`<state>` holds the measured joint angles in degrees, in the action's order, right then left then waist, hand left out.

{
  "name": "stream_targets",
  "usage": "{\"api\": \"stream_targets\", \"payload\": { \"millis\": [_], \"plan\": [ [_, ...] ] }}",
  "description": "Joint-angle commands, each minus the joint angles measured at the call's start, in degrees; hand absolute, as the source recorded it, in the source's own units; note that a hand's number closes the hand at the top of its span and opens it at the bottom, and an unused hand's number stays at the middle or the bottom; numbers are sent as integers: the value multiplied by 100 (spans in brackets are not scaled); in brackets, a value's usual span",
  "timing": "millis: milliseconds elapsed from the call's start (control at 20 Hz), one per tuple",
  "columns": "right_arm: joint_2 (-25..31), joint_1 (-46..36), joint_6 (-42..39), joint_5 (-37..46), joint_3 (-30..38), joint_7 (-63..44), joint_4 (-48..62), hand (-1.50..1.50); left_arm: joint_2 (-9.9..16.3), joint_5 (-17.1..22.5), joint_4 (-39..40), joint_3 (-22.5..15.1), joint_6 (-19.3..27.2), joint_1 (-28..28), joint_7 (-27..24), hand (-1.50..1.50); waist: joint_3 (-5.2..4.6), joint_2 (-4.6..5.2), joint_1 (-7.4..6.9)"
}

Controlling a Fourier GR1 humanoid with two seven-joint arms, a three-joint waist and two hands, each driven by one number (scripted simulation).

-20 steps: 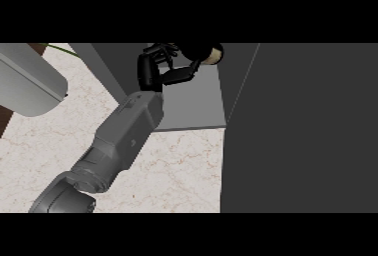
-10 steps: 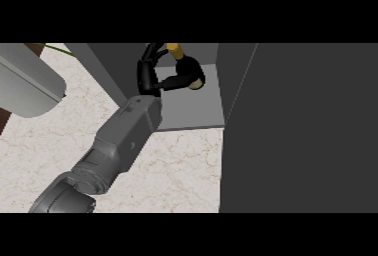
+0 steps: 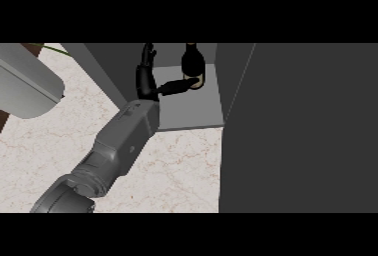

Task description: Pick up the wine, place it into the cabinet and close the cabinet

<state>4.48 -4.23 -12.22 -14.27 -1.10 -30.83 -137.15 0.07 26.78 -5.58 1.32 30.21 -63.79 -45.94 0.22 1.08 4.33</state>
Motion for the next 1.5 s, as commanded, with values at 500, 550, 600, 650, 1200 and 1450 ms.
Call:
{"api": "stream_targets", "payload": {
  "millis": [500,550,600,650,1200,1450],
  "plan": [
    [-140,-222,233,72,-216,-243,-257,-150,193,-10,-24,148,-692,545,-542,-150,-38,50,-67],
    [-114,-145,41,144,-168,95,122,-150,162,-65,-19,105,-667,320,-326,-150,-29,31,-118],
    [-87,-4,142,-132,-191,-286,-367,-150,76,-62,-22,118,-584,402,-498,-150,-31,21,-61],
    [84,-194,141,-309,87,-406,-383,-150,179,-69,-33,113,-760,387,-502,-150,-33,40,-23],
    [-1,-22,270,-134,-248,-548,-650,-150,-7,76,-131,-28,-1181,621,-543,-150,-30,-48,-81],
    [-181,-295,352,116,-495,-336,-101,-150,-7,506,-277,-150,-1327,616,-492,-150,-31,-42,-9]
  ]
}}
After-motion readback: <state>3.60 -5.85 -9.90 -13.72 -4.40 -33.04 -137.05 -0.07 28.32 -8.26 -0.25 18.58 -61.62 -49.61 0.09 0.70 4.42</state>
